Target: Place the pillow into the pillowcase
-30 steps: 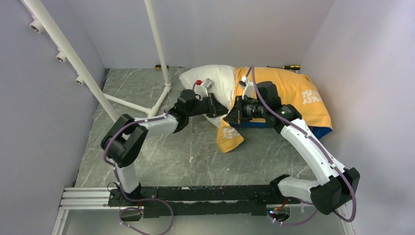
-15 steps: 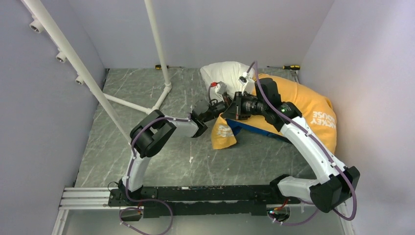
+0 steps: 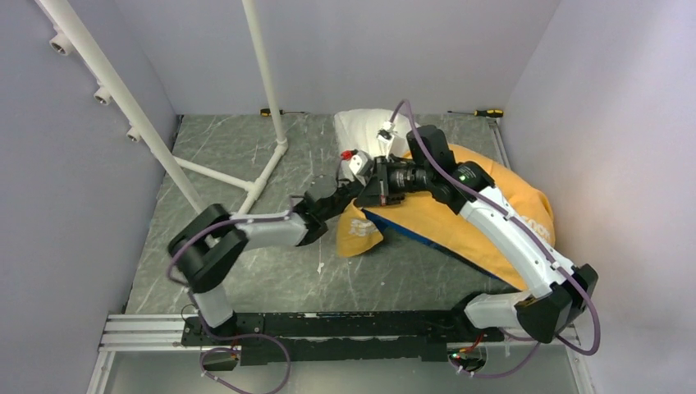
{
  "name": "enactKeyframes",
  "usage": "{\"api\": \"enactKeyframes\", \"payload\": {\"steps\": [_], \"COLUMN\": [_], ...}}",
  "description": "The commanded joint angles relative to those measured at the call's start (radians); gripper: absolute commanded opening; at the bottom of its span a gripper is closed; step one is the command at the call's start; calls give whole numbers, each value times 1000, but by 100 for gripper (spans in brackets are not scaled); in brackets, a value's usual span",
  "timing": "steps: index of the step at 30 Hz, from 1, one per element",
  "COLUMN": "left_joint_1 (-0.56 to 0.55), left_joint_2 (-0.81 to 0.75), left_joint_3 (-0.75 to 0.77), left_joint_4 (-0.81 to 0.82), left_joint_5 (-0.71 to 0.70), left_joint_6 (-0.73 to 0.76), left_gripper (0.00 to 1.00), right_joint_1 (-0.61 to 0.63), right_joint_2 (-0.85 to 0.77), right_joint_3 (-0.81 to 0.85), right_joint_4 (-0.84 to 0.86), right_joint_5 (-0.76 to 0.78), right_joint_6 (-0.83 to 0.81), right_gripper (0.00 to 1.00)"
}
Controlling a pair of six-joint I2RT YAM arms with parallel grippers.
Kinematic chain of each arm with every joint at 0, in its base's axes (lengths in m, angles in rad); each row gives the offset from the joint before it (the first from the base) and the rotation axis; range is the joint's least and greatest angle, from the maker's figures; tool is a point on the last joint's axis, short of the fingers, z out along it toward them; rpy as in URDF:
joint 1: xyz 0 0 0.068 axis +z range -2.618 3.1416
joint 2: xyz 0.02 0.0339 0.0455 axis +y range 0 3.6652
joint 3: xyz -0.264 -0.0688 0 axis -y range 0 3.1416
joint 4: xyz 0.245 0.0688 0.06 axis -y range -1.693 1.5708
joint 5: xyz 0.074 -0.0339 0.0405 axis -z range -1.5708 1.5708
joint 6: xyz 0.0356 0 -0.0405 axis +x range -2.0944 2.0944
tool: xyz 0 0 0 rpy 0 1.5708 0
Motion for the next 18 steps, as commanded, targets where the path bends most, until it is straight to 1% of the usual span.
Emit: {"api": "enactKeyframes", "payload": {"steps": [1,3,5,7,10,12,14,15,16,18], "left_joint_1": [-81,-80,-81,-82,-83,-95,-114,-120,-125,-125], "left_joint_2": [-287,-366,-425,-468,-482,-476,-473,-474,-480,-502], "left_joint_3": [-9,24,30,-8,-76,-122,-175,-201,-230,-305], "left_joint_4": [-292,-428,-496,-485,-452,-415,-380,-378,-383,-353], "left_joint_5": [98,126,109,61,-16,-98,-201,-259,-320,-403], "left_joint_6": [285,349,369,369,369,369,369,369,365,339], "left_gripper": [0,0,0,0,0,0,0,0,0,0], "right_joint_1": [57,60,64,77,88,94,94,94,94,95], "right_joint_2": [88,153,220,280,379,428,449,450,439,394], "right_joint_3": [205,281,363,453,591,632,634,626,607,528], "right_joint_4": [500,544,579,554,483,472,412,357,302,232], "right_joint_5": [-227,-255,-297,-315,-368,-414,-402,-374,-334,-234], "right_joint_6": [101,128,150,130,98,104,89,69,36,-16], "right_gripper": [0,0,0,0,0,0,0,0,6,24]}}
